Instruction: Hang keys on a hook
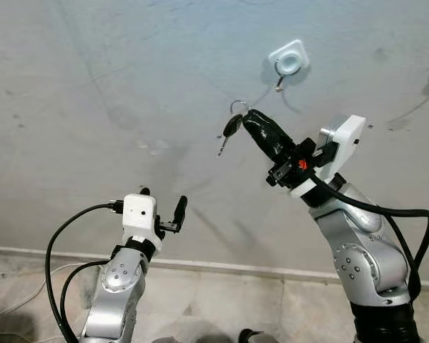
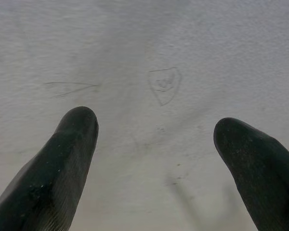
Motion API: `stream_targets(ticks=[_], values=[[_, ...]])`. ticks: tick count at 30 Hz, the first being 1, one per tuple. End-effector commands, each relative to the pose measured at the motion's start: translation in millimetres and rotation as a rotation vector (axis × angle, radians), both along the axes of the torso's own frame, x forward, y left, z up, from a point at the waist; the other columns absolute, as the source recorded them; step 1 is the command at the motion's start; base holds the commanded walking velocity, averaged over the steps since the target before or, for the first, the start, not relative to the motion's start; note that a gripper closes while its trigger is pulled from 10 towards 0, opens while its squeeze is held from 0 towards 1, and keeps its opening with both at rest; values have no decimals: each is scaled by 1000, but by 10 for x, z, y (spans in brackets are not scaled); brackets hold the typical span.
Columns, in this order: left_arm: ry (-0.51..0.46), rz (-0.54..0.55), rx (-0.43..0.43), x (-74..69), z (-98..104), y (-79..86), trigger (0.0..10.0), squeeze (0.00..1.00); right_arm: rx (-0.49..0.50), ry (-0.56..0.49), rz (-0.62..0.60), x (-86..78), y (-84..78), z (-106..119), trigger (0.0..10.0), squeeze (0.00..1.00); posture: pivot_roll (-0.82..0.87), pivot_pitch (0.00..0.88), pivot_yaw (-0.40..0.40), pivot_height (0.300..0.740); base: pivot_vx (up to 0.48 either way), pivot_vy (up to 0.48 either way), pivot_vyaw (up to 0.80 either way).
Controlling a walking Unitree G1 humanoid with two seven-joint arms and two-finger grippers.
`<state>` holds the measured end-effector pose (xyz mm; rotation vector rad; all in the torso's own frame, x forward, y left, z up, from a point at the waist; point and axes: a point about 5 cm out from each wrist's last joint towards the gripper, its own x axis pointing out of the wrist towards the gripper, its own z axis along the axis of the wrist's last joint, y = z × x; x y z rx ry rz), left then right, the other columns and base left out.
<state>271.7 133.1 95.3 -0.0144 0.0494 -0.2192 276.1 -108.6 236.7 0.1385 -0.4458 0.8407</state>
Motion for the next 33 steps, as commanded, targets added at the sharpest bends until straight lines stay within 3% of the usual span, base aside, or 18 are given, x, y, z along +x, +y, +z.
stream_targets(ticks=[1,9,14,23,27,33], values=[[-1,-15,4,-15,-5,-5,10000,0,-2,-31,36,-90,-6,46,10000,0,-40,170,39,740,0,0,0],[1,-28,6,0,-10,-17,10000,0,28,-53,-24,-100,-152,84,10000,0,-51,168,51,740,0,0,0],[3,-41,10,12,-17,-28,10000,0,51,-73,-123,-29,-243,106,10000,0,-54,166,59,740,0,0,0],[3,-46,12,25,-15,-23,10000,0,93,-65,-190,79,-288,126,10000,0,-48,162,58,740,0,0,0],[3,-41,14,19,-16,-8,10000,0,135,-56,-295,183,-413,123,10000,0,-39,159,59,740,0,0,0],[3,-42,18,15,-17,3,10000,0,141,-42,-330,212,-475,114,10000,0,-39,158,63,740,0,0,0]])
